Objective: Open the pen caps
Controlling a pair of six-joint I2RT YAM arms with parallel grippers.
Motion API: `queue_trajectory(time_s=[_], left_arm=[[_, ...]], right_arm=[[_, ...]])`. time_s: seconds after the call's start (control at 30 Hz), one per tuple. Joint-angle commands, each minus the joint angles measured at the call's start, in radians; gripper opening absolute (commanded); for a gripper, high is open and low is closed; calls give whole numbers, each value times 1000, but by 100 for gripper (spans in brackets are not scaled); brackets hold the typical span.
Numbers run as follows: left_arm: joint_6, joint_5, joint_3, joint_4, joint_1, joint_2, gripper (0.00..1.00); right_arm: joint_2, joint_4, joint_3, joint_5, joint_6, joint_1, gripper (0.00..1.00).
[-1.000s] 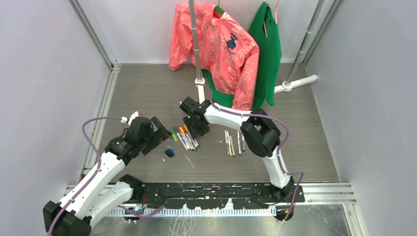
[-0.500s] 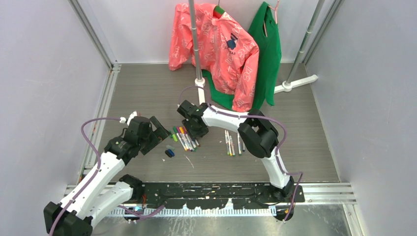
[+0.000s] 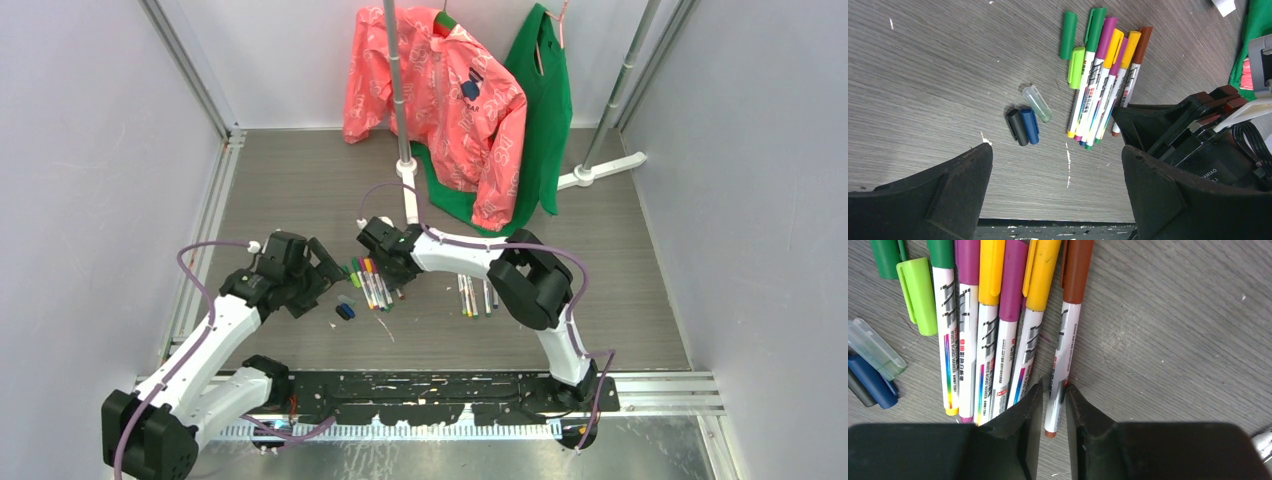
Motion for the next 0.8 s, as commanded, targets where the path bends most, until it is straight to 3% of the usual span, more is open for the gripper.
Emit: queue_trajectory(time_s=[0.0,0.17,0.37,0.63,0.77], left_arm=[[-5,37,16,19,16,-26,99],[-4,42,14,25,23,-32,95],[-15,75,7,44,22,-23,82],[-38,107,-16,76,23,-52,69],[-31,126,-15,76,23,-62,67]], right_arm=[[65,-34,-68,-36,39,12,25],[49,-47,-81,-11,49,11,12],[-12,-55,-97,27,67,9,1],[-144,-35,-170,72,103,9,1],[-218,-23,-221,81,126,11,1]])
